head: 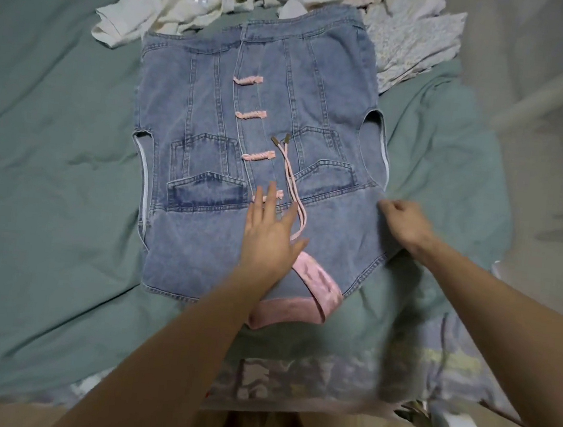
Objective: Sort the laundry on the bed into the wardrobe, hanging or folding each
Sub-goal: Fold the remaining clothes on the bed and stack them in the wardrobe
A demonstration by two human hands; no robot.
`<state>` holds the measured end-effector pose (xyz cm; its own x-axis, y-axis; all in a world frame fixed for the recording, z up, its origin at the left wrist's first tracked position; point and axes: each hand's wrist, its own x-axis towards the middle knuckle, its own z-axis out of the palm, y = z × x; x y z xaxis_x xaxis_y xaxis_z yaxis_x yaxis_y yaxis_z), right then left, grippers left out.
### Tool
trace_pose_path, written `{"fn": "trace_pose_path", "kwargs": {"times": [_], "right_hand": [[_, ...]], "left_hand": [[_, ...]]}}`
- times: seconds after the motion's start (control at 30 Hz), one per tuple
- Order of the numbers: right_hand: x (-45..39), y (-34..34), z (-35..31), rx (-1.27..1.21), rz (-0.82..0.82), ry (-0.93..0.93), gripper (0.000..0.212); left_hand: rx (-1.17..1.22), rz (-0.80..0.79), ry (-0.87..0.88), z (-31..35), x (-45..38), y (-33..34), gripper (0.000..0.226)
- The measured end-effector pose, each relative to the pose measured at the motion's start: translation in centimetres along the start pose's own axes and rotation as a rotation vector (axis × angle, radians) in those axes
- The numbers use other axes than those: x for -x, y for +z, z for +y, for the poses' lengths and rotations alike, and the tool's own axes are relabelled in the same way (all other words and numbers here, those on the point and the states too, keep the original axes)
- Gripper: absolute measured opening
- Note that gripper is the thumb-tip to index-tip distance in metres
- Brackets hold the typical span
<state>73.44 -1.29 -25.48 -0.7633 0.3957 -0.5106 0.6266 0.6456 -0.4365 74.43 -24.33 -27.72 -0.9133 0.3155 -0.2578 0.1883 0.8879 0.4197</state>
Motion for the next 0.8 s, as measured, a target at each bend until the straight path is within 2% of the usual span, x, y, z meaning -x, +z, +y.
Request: {"fn": "trace_pose_path", "kwargs": {"times": [0.1,0.2,0.3,0.37,0.43,0.5,0.57,0.6,0.63,0.7,0.73,0.8], "right_hand": [[0.1,-0.7,0.7,-0.229,-0.106,-0.095,0.023],[0.7,-1.6,1.6,-0.111,-0.185,-0.126,0.027],[1.3,-2.1,4.0,0.049,0.003,-0.09,0.045],[1.9,-1.6,5.5,0.047,0.131,-0.113,0.035],[2.2,-0.8,6.0,0.14,0.172,-0.153,0.016],[2.4,0.1,5.9,0.431,0.196,-0.328,0.027],[2.0,0.5,6.0,0.665,0.221,-0.63,0.045],[1.6,0.7,6.5,0.774,0.187,-0.734,0.051],[1.5,0.6,7.2,0.842,0.072,-0.728,0.053],[1.6,0.4,8.6,0.892,-0.154,-0.524,0.052],[1.5,0.2,8.6,0.929,-0.216,-0.45,0.053],[1.1,0.0,7.1,1.004,-0.196,-0.469,0.049]], "left_hand": [[-0.124,-0.206,0.157,1.5,-0.2,1.4,0.081],[-0.129,-0.396,0.101,2.3,-0.2,2.6,0.093],[-0.148,-0.449,0.08,2.7,0.1,3.3,0.102],[-0.179,-0.46,0.091,2.9,0.1,3.5,0.107],[-0.215,-0.458,0.1,3.1,0.3,3.7,0.11],[-0.244,-0.451,0.108,3.1,0.4,3.9,0.111],[-0.26,-0.425,0.116,2.9,0.5,4.2,0.109],[-0.266,-0.417,0.121,2.9,0.6,4.3,0.108],[-0.27,-0.422,0.127,2.8,0.7,4.4,0.107],[-0.277,-0.463,0.136,2.7,0.9,4.4,0.103],[-0.286,-0.489,0.141,2.7,0.8,4.1,0.101],[-0.301,-0.459,0.181,2.9,0.2,2.6,0.086]]}}
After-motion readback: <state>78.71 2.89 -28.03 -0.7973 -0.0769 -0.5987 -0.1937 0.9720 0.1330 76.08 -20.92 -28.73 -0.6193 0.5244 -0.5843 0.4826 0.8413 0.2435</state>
